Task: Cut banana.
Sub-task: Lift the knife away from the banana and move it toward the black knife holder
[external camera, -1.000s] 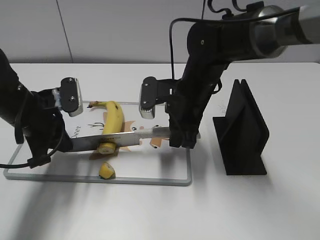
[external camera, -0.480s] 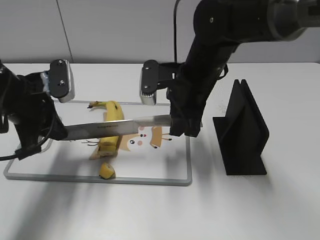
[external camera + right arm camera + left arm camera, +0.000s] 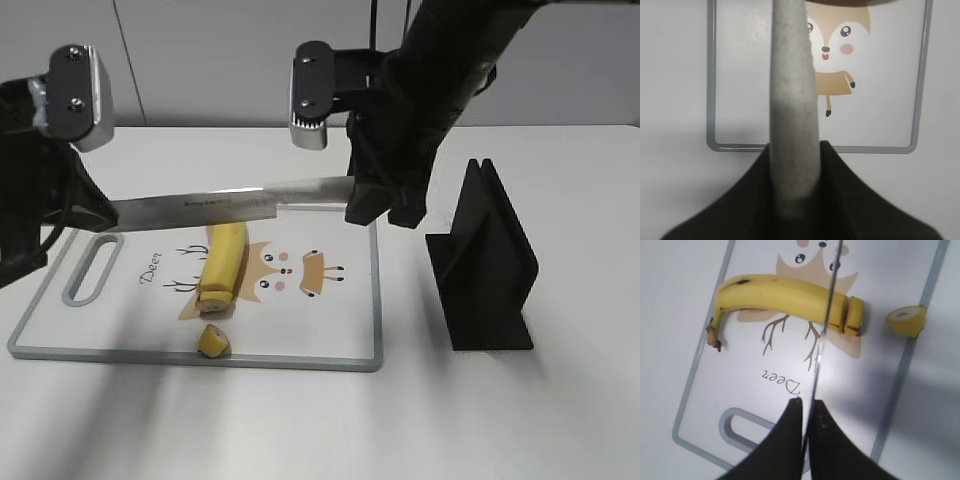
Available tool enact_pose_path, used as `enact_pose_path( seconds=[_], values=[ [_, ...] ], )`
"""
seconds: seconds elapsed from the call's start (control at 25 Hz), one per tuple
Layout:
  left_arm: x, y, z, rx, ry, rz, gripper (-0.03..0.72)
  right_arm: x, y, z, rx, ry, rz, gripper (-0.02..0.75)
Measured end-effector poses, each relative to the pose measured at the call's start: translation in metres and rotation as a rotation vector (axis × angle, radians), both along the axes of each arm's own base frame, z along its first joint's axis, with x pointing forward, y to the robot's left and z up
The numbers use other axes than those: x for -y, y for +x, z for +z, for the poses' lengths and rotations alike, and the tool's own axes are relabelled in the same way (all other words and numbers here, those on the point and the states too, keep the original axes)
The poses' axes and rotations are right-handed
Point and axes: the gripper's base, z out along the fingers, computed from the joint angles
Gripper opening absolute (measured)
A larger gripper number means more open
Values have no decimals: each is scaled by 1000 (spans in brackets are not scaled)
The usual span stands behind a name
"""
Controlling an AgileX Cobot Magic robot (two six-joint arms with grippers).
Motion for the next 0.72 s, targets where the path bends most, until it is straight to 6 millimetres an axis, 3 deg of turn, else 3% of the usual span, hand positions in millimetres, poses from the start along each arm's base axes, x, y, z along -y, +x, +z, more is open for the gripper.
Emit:
enact_pose_path(
  seconds=[0.36,0.48,0.6,0.72],
  values=[
    [-5,-29,47,117,-41,-25,-5,9,-18,46,73,50,21,183],
    [-5,-34,53,135,-47,-28,10,10,-20,51,92,52,49,181],
    [-5,-33,54,145,-51,-15,107,10,-21,51,83,49,57,175],
    [-8,-30,55,166,-49,5,301,14,-21,50,76,21,59,174]
  ],
)
